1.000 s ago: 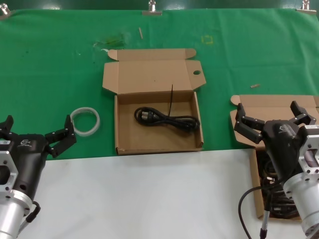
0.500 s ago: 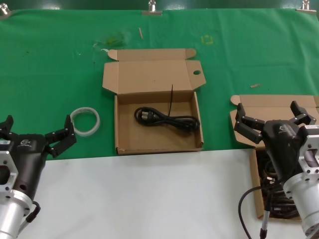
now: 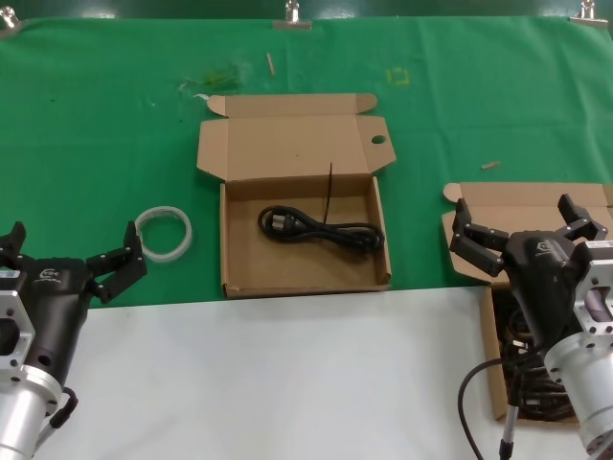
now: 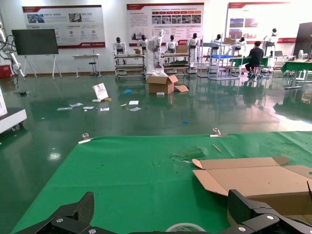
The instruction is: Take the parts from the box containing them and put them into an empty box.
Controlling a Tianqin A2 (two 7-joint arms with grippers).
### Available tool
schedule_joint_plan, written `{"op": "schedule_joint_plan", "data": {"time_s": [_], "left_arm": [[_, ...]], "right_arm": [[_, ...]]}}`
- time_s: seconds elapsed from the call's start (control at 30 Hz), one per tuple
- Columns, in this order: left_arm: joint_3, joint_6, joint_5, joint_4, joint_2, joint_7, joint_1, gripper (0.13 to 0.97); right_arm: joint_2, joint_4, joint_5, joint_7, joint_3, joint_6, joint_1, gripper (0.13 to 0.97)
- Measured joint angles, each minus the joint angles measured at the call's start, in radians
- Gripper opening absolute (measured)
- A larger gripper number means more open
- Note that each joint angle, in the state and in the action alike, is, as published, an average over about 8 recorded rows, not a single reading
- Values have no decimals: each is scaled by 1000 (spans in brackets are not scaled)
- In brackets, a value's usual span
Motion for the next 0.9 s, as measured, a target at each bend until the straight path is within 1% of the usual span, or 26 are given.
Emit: {"op": "schedule_joint_plan", "data": {"time_s": [0.9], "left_arm": [[0, 0, 0, 0, 0, 0, 0, 966]], "right_arm": [[0, 0, 0, 0, 0, 0, 0, 966]]}}
